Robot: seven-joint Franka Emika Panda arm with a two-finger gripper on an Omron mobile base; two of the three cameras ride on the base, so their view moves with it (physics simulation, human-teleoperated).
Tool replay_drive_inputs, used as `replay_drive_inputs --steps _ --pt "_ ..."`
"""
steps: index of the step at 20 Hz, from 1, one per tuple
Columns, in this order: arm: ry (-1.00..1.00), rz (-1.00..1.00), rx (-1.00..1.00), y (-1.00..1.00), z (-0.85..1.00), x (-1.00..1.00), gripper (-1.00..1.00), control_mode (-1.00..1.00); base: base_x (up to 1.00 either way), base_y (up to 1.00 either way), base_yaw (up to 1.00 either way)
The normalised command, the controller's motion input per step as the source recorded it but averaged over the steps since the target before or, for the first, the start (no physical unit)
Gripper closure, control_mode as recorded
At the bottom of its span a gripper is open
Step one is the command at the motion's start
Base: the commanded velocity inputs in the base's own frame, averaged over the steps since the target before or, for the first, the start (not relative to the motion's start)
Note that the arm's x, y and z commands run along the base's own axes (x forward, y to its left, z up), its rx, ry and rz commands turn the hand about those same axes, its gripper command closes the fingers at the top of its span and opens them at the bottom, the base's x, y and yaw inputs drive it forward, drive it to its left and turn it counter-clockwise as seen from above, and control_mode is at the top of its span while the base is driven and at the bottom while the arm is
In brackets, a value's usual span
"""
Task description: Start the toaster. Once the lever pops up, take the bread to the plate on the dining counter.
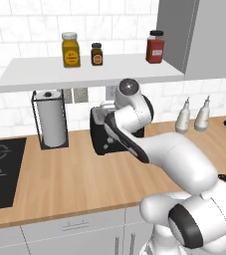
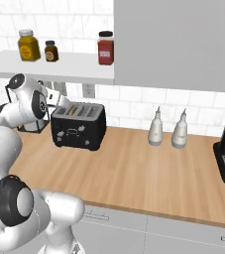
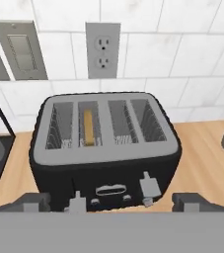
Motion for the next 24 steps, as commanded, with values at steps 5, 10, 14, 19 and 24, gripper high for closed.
replay_drive_inputs --steps 5,10,14,19,24 --pt "-0.04 0.0 -0.01 0.12 -0.08 0.46 -1.0 -1.0 0.0 0.0 0.0" --pt "0.0 0.0 0.0 0.06 -0.08 0.44 -1.0 -1.0 0.0 0.0 0.0" --pt "0.0 0.0 0.0 0.0 -0.09 0.38 -1.0 -1.0 0.0 0.0 0.0" --pt "0.0 0.0 -0.04 0.13 -0.2 0.33 -1.0 -1.0 0.0 0.0 0.0" --pt "0.0 0.0 -0.05 0.19 -0.24 0.22 -1.0 -1.0 0.0 0.0 0.0"
